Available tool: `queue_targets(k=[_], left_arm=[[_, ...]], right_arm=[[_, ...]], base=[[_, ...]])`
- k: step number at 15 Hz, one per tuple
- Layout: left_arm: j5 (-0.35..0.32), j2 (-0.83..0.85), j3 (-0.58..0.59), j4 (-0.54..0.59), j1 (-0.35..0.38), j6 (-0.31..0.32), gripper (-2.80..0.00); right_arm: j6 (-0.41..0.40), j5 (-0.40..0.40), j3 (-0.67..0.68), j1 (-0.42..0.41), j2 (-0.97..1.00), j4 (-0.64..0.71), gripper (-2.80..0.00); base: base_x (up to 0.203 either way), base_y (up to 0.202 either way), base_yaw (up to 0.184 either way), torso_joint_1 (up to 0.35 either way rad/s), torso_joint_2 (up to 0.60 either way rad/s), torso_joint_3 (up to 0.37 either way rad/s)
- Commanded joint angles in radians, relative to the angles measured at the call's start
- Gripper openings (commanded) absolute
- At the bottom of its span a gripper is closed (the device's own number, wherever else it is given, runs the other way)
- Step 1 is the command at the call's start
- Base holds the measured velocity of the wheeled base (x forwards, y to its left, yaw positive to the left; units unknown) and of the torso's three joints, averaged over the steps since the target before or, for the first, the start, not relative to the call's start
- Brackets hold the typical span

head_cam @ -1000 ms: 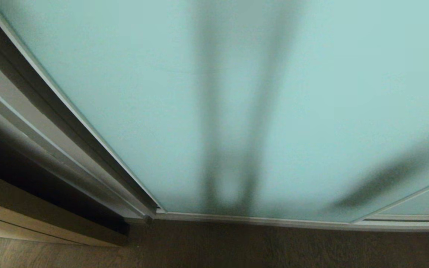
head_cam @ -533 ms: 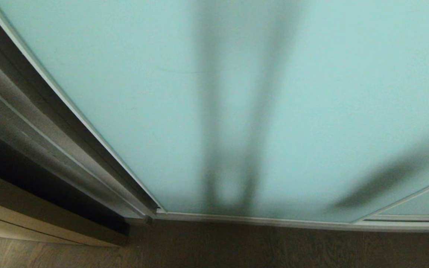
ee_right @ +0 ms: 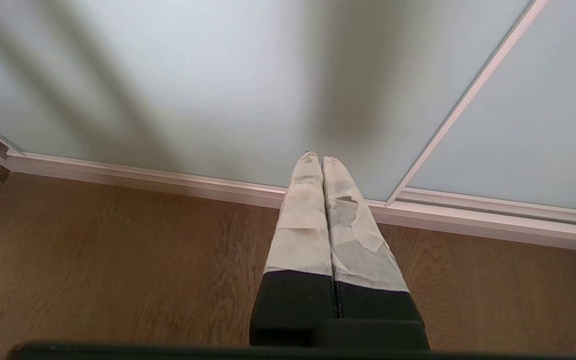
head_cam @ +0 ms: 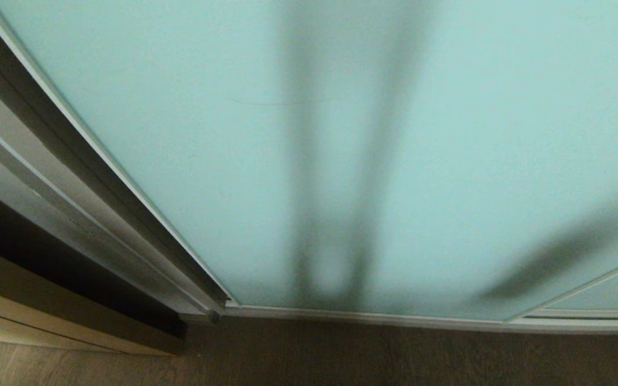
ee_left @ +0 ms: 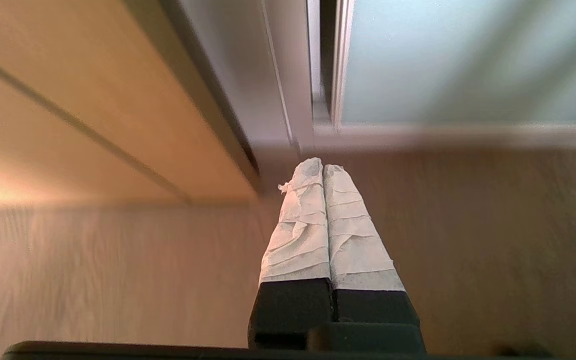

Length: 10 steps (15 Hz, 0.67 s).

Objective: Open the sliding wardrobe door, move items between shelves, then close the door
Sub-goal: Close the door

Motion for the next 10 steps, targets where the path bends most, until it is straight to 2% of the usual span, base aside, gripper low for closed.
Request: queue_targets(k=[1, 3, 4, 5, 6, 7, 8, 9, 10], left_arm=[[-0.001, -0.053, 0.102, -0.128, 0.000, 0.018, -2.80], [0.010, -0.056, 0.096, -0.148, 0.000, -0.015, -2.80], [0.043, -0.056, 0.096, -0.146, 0.000, -0.021, -2.80], [0.049, -0.056, 0.096, -0.148, 0.000, -0.038, -2.80], [0.048, -0.056, 0.096, -0.148, 0.000, -0.037, -2.80], [0.042, -0.055, 0.096, -0.143, 0.000, 0.003, -2.80], [0.020, -0.055, 0.097, -0.144, 0.000, 0.068, -2.80], [0.007, -0.052, 0.095, -0.140, 0.000, 0.071, -2.80], [0.004, -0.045, 0.091, -0.128, 0.000, 0.021, -2.80]], right_arm=[[-0.001, 0.000, 0.002, 0.000, -0.002, -0.001, -2.80], [-0.001, 0.000, 0.000, 0.000, -0.002, -0.001, -2.80], [-0.001, 0.000, 0.001, 0.000, -0.002, -0.001, -2.80], [-0.001, 0.000, 0.001, 0.000, -0.002, -0.001, -2.80], [-0.001, 0.000, 0.000, 0.000, -0.002, -0.001, -2.80], [-0.001, 0.000, 0.000, 0.000, -0.002, -0.001, -2.80], [-0.001, 0.000, 0.002, 0.000, -0.002, -0.001, -2.80], [-0.001, 0.000, 0.000, 0.000, -0.002, -0.001, -2.80], [-0.001, 0.000, 0.000, 0.000, -0.002, -0.001, -2.80]], base=[[0.000, 0.000, 0.000, 0.000, 0.00, 0.000], [0.000, 0.000, 0.000, 0.000, 0.00, 0.000], [0.000, 0.000, 0.000, 0.000, 0.00, 0.000], [0.000, 0.000, 0.000, 0.000, 0.00, 0.000], [0.000, 0.000, 0.000, 0.000, 0.00, 0.000], [0.000, 0.000, 0.000, 0.000, 0.00, 0.000], [0.000, 0.000, 0.000, 0.000, 0.00, 0.000], [0.000, 0.000, 0.000, 0.000, 0.00, 0.000], [0.000, 0.000, 0.000, 0.000, 0.00, 0.000]])
